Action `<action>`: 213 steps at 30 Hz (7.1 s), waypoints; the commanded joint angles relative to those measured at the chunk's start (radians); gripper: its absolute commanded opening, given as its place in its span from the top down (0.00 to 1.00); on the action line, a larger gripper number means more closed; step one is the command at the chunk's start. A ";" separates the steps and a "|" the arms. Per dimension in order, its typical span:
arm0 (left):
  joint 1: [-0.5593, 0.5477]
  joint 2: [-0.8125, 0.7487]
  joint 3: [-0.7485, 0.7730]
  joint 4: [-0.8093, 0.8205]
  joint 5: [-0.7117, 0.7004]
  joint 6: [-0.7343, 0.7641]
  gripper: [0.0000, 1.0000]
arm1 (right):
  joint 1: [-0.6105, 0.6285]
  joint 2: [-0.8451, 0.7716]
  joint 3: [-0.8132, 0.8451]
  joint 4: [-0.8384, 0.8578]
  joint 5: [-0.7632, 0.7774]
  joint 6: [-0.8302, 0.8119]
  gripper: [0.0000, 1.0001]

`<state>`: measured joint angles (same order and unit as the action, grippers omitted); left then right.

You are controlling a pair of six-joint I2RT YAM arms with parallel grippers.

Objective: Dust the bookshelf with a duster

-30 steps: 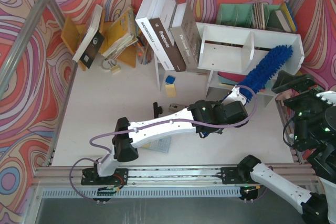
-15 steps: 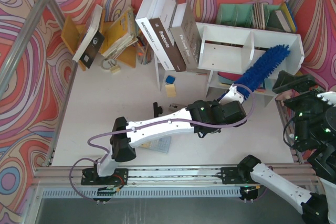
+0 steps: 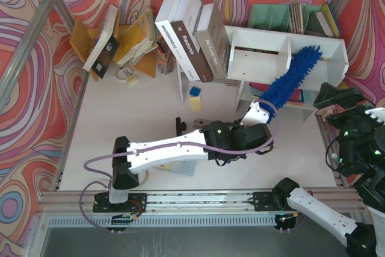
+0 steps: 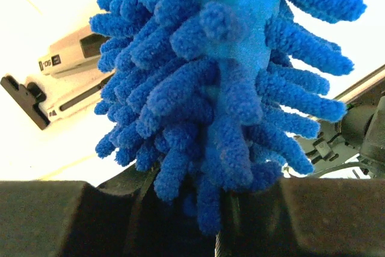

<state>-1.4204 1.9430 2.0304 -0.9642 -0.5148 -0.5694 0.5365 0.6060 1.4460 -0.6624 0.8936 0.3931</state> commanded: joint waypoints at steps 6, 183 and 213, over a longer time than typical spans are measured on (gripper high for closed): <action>0.003 -0.094 -0.088 0.017 -0.098 -0.127 1.00 | 0.000 -0.008 0.003 0.010 0.012 0.010 0.01; -0.028 -0.221 -0.310 0.150 -0.076 -0.015 1.00 | 0.001 -0.013 -0.059 0.011 0.007 0.044 0.01; -0.035 0.044 -0.063 0.237 -0.041 -0.076 1.00 | 0.000 0.001 -0.038 0.011 -0.022 0.057 0.01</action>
<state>-1.4498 1.9976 1.9728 -0.8085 -0.5140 -0.5739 0.5365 0.6018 1.3922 -0.6628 0.8707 0.4435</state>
